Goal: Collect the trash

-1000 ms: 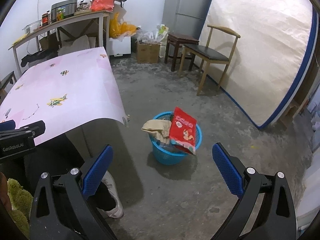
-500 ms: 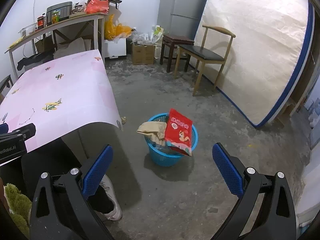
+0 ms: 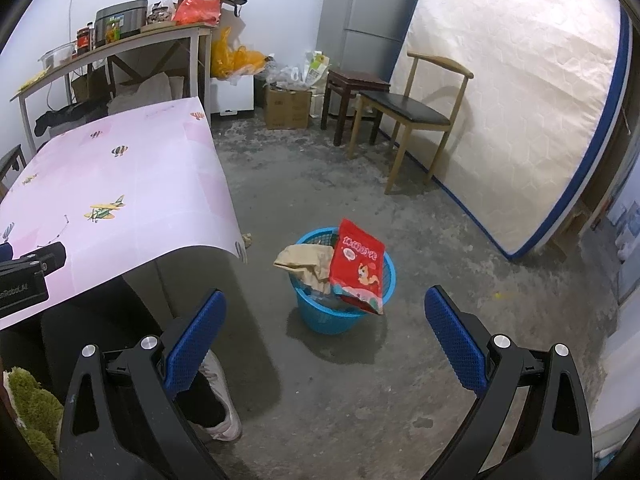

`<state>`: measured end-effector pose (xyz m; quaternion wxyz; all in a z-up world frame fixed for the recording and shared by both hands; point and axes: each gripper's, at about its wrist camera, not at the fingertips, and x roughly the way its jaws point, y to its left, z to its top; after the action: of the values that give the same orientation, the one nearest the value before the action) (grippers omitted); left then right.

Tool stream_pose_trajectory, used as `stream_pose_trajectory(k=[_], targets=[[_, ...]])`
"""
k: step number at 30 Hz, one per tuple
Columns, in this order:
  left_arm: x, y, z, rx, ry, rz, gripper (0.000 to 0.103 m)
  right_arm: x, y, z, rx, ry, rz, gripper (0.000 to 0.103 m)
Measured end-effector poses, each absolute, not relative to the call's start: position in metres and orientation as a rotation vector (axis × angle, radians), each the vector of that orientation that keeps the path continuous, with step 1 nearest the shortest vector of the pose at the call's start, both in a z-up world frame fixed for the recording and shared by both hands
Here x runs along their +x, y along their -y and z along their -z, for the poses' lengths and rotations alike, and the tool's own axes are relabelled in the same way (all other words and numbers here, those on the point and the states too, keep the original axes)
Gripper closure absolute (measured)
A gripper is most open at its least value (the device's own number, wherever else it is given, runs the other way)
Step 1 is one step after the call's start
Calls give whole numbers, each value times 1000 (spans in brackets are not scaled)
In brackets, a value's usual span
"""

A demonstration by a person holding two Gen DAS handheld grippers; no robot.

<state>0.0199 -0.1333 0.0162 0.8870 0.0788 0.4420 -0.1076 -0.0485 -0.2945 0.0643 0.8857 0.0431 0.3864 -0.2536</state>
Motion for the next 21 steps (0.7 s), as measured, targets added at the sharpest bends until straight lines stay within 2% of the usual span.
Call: stream_pose_trajectory(k=[21], targets=[[26,132,-9,184,-945,230,6,-43,303,-67,63,-804,523,8]])
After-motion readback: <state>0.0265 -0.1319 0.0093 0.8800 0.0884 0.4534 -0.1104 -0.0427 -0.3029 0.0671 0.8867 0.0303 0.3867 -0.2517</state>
